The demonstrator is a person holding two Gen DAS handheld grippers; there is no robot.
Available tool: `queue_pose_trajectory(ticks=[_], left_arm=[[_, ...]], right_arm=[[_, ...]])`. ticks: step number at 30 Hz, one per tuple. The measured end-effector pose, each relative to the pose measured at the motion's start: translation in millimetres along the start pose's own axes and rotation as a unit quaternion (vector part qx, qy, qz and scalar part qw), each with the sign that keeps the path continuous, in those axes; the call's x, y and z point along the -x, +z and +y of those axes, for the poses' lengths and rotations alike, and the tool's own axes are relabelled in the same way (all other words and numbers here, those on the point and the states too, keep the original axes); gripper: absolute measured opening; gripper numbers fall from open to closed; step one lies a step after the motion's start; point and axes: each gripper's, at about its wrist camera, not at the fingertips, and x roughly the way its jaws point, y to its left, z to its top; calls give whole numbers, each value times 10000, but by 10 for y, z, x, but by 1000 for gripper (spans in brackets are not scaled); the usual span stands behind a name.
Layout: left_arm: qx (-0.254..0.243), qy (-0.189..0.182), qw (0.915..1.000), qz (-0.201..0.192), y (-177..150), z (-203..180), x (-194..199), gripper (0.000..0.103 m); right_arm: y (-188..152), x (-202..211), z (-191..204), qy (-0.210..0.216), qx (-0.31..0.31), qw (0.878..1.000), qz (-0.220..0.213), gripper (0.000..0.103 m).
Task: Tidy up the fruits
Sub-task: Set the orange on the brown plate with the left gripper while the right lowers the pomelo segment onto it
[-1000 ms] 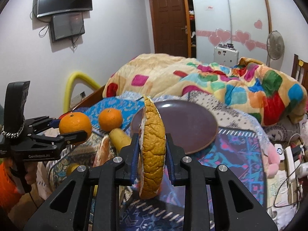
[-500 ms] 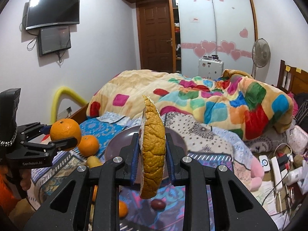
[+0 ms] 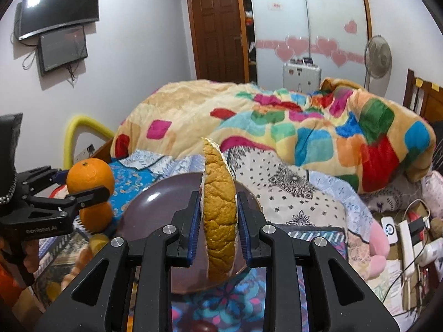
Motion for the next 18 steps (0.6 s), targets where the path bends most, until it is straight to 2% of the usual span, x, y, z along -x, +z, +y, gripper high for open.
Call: queue_pose_trajectory(ticks=[6, 13, 18], left_arm=[[-143, -94, 9995, 258, 91, -87, -269, 68], [-156, -323, 9968, 711, 113, -139, -556, 68], [-292, -285, 9955, 850, 101, -203, -653, 68]], right_arm=[[36, -266, -58, 106, -35, 9993, 367, 23], [75, -452, -39, 261, 37, 9979, 587, 23], [105, -557, -51, 255, 108, 9970, 727, 23]])
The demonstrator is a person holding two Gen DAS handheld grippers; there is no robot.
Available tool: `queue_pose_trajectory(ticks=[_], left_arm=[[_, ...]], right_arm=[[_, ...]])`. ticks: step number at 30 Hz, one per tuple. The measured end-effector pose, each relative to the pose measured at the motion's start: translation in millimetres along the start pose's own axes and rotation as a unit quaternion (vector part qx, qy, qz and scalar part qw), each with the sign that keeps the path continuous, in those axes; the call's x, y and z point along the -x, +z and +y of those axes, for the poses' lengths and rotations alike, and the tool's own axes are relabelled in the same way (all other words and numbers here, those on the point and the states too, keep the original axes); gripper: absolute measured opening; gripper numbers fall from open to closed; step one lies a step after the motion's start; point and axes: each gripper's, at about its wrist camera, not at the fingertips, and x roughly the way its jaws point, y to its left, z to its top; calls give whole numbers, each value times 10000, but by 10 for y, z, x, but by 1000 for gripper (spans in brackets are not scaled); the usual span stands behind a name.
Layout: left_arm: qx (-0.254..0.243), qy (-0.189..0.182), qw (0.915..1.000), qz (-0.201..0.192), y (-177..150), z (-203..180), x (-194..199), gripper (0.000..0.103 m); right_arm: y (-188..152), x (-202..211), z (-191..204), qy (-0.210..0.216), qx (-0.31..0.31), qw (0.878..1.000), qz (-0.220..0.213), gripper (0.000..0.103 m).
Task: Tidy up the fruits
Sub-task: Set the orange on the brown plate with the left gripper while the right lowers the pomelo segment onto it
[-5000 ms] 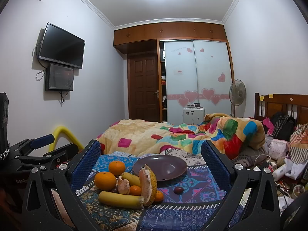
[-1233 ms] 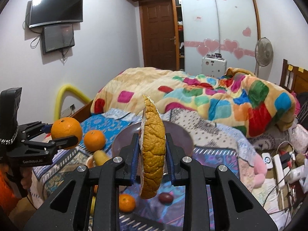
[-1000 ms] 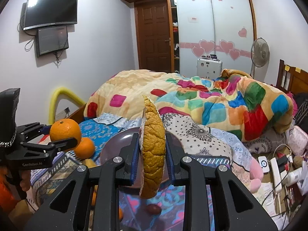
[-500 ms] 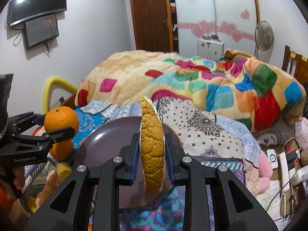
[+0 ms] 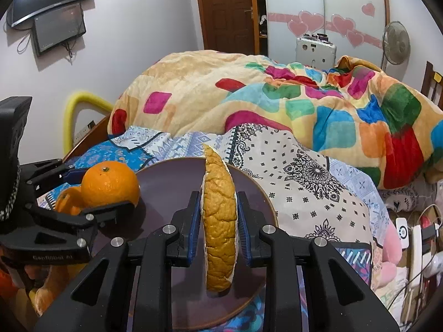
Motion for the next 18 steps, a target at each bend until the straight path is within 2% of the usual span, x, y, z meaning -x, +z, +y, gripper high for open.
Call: queue_pose_trajectory(ticks=[5, 9, 12, 14, 18], left_arm=[[-31, -73, 9999, 108, 12, -11, -52, 68], [-126, -95, 9999, 51, 4, -46, -47, 69], [-159, -35, 9998, -135, 17, -77, 37, 74], [-179, -1, 9995, -266, 30, -77, 108, 78], [-111, -31, 9994, -336, 39, -33, 217, 79]], right_arm=[[-2, -71, 7, -40, 38, 9999, 151, 24], [-28, -69, 16, -193, 138, 9996, 176, 25], [-39, -29, -22, -216, 100, 9996, 159, 34], [-54, 18, -46, -217, 55, 9997, 119, 46], [-69, 93, -27, -243, 85, 9996, 71, 46]])
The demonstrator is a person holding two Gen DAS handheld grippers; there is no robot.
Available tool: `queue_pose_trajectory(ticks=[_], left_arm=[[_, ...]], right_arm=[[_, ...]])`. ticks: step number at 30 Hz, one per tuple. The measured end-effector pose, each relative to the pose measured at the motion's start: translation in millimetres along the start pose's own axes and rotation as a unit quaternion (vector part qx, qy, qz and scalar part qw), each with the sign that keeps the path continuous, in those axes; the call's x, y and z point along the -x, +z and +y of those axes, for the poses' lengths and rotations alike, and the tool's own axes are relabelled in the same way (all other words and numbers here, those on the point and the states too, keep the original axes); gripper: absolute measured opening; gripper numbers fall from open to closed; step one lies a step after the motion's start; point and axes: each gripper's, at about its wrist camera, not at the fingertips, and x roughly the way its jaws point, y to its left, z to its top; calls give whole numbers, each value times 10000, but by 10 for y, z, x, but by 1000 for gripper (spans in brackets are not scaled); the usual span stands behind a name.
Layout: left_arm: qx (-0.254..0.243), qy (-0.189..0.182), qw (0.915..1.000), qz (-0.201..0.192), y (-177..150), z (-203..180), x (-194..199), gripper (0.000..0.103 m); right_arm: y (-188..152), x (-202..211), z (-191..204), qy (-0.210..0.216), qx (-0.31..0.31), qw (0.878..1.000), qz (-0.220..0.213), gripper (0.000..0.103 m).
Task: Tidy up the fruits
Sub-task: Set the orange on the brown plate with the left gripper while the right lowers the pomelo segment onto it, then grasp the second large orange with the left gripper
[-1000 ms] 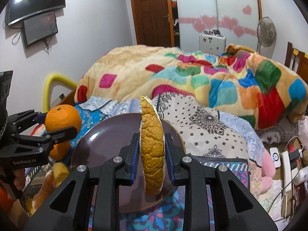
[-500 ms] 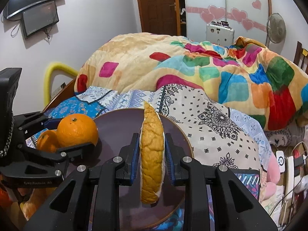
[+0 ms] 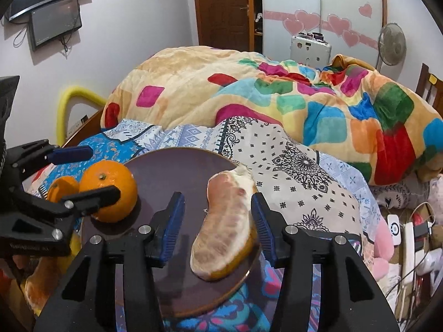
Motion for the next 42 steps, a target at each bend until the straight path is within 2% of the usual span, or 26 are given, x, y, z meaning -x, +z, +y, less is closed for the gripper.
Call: queue_pose_trajectory(ticks=[6, 11, 17, 21, 28, 30, 35, 39, 42], left_arm=[[163, 99, 9995, -248, -31, 158, 286, 79], [363, 200, 9983, -407, -116, 362, 525, 81], [356, 435, 9979, -308, -326, 515, 560, 82], [216, 620, 9976, -208, -502, 540, 495, 82], [274, 500, 9984, 43, -689, 606, 273, 81], [370, 364, 9986, 138, -704, 638, 205, 80], [498, 205, 9981, 284, -720, 659, 101, 75], [538, 41, 9974, 479, -741, 651, 8, 65], [599, 81, 9970, 480, -757, 649, 38, 64]], right_arm=[[-13, 189, 96, -105, 141, 9997, -193, 47], [-19, 374, 201, -110, 187, 9988, -440, 54], [-72, 513, 352, -160, 348, 9974, -609, 60], [-145, 545, 375, -135, 330, 9975, -617, 60], [-272, 494, 369, -161, 346, 9979, -532, 60], [-294, 468, 365, -110, 336, 9982, -493, 60], [-347, 435, 405, -61, 407, 9982, -447, 60], [-395, 430, 435, 51, 391, 9984, -407, 60], [-433, 427, 483, 117, 416, 9984, -356, 60]])
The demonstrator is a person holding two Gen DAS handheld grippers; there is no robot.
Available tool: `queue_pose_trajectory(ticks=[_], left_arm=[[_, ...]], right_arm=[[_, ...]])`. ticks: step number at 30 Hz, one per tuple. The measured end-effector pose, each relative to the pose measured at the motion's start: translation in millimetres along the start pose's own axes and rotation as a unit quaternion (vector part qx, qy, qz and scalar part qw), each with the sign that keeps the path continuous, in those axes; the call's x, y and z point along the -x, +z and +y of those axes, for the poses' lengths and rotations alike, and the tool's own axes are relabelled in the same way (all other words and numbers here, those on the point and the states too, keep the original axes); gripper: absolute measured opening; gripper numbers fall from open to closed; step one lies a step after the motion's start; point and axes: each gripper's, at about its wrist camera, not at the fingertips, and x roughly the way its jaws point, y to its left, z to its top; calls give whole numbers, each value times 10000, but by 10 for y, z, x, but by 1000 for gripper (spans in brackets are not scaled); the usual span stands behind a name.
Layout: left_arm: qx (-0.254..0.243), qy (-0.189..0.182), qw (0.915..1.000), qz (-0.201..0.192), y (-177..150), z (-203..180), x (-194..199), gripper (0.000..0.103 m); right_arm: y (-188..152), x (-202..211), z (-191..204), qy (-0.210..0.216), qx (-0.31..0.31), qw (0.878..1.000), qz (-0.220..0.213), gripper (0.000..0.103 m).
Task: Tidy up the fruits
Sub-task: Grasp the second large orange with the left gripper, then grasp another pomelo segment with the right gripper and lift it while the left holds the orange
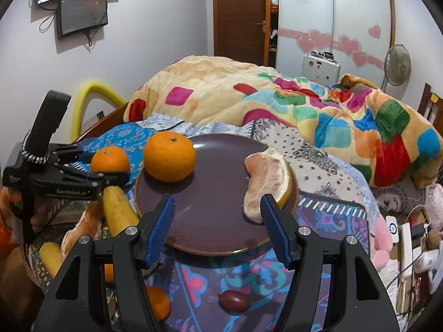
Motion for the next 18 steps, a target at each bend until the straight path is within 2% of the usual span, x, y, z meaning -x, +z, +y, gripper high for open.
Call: queue_pose_trajectory(ticks=[6, 18], left_arm=[[4, 112, 9999, -42, -144, 35, 184, 64], [-11, 97, 9994, -328, -649, 90, 926, 64]], right_arm=[[-78, 75, 131, 202, 48, 9998, 48, 60], [-112, 344, 653, 712, 175, 9973, -32, 60]])
